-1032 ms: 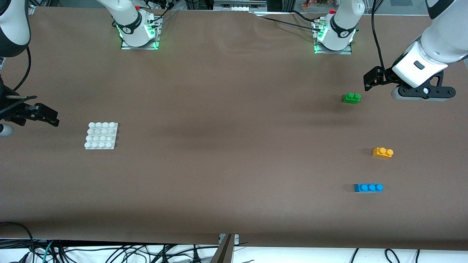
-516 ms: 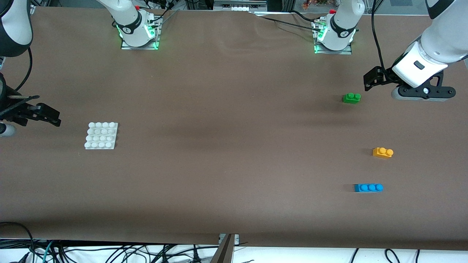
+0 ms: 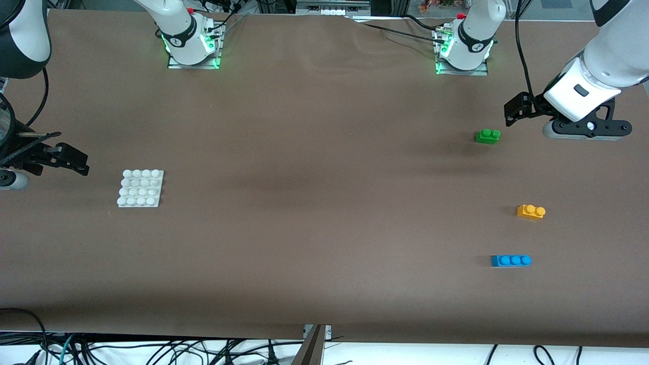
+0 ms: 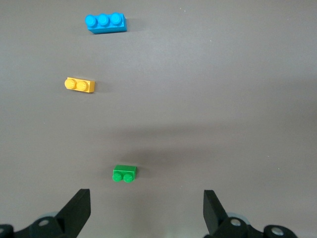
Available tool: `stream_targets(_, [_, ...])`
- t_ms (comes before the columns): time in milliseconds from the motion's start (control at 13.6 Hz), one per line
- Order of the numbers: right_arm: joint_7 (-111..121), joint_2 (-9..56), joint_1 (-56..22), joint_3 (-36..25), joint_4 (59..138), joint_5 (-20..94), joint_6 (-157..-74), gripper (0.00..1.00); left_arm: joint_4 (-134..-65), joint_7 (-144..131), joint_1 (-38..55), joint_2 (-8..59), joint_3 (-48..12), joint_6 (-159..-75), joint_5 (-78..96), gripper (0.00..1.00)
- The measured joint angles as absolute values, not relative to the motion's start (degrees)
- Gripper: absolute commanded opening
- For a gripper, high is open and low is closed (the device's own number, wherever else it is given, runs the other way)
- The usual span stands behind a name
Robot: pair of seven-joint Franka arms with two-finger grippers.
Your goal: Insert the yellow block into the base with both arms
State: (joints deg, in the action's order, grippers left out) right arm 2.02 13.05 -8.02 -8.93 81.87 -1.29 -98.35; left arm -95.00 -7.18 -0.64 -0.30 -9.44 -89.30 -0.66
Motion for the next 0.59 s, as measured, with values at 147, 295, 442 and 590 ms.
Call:
stream_targets(147, [2.0, 13.1, -8.0, -8.9, 81.9, -1.4, -98.3, 1.00, -95.0, -7.2, -0.6, -0.3, -9.4, -89.3, -0.7, 1.00])
stream_targets(295, [2.0, 13.1, -8.0, -8.9, 81.9, -1.5, -98.3, 1.00, -95.0, -7.2, -0.6, -0.3, -9.4, -89.3, -0.7, 1.00])
stream_targets(442, [2.0, 13.1, -8.0, -8.9, 81.9, -1.6, -98.3, 1.00, -95.0, -7.2, -0.6, -0.3, -9.4, -89.3, -0.7, 1.00])
stream_targets(590, [2.0, 13.1, -8.0, -9.0, 81.9, -1.6, -98.3, 1.00, -95.0, -7.2, -0.6, -0.3, -9.4, -89.3, -0.7, 1.00])
